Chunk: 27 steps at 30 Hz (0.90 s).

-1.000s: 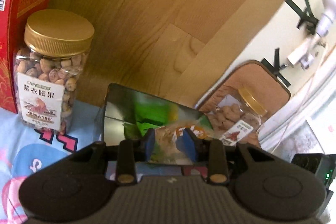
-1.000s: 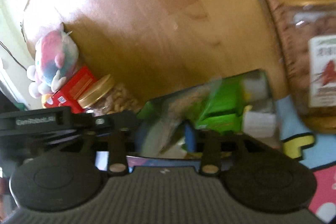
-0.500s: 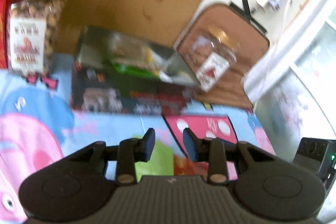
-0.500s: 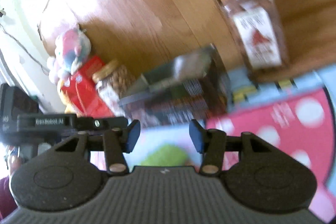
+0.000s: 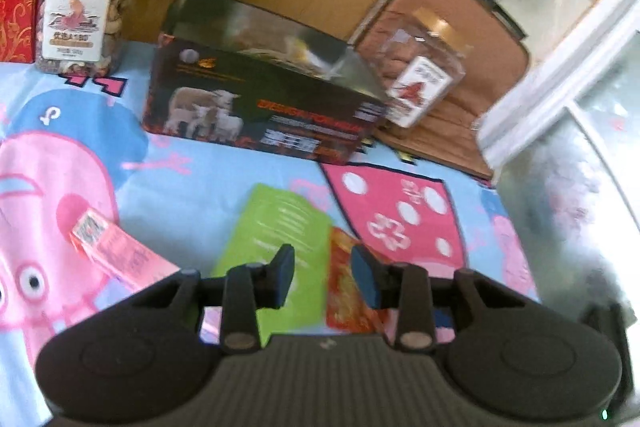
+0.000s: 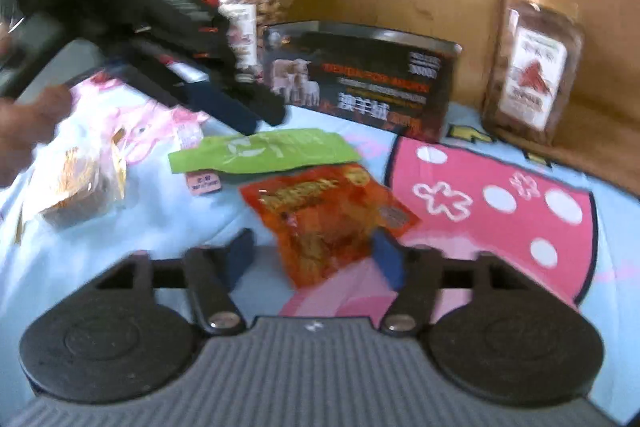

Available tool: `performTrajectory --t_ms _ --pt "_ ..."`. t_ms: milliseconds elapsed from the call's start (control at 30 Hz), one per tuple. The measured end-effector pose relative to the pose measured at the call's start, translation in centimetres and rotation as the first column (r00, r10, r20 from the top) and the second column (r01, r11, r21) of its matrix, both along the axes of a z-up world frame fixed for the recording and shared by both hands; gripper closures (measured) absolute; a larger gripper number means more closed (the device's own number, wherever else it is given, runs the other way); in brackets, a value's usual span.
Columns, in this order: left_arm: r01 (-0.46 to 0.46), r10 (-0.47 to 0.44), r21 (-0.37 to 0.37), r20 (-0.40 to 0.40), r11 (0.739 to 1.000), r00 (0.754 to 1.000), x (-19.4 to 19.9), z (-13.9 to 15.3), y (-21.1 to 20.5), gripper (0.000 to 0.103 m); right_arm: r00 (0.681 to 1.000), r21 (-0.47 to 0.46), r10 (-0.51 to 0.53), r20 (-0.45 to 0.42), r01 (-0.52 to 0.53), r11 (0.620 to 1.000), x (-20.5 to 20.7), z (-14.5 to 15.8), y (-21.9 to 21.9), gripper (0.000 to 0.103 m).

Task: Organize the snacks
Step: 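Grasp the orange spicy snack bag with the right gripper, then carry the orange snack bag with the right gripper into the tin, release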

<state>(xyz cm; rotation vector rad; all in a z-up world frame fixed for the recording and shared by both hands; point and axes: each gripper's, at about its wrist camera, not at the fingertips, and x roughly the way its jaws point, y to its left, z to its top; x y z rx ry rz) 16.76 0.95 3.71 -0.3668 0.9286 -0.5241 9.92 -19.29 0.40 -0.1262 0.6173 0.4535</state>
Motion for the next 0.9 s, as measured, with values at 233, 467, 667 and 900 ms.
performTrajectory --t_ms 233,467,667,900 --pt "0.070 -0.072 -0.047 -0.037 0.996 0.997 -1.7 0.6 -2.8 0.055 0.989 0.309 -0.038 -0.142 0.081 0.948 0.8 -0.5 -5.6 0.084" --pt "0.045 -0.051 -0.060 -0.113 0.997 0.992 0.4 -1.3 -5.5 0.060 0.980 0.411 -0.049 -0.194 0.126 0.903 0.1 -0.9 -6.5 0.089" --pt "0.030 -0.046 -0.095 -0.168 0.995 0.985 1.2 -2.8 -6.0 0.086 0.982 0.400 -0.060 -0.179 0.128 0.908 -0.9 -0.6 -6.5 0.086" --pt "0.070 -0.119 -0.331 -0.130 0.941 0.984 -0.2 -1.4 -2.3 0.086 0.984 0.607 -0.011 -0.180 0.120 0.786 -2.4 -0.3 -9.5 0.041"
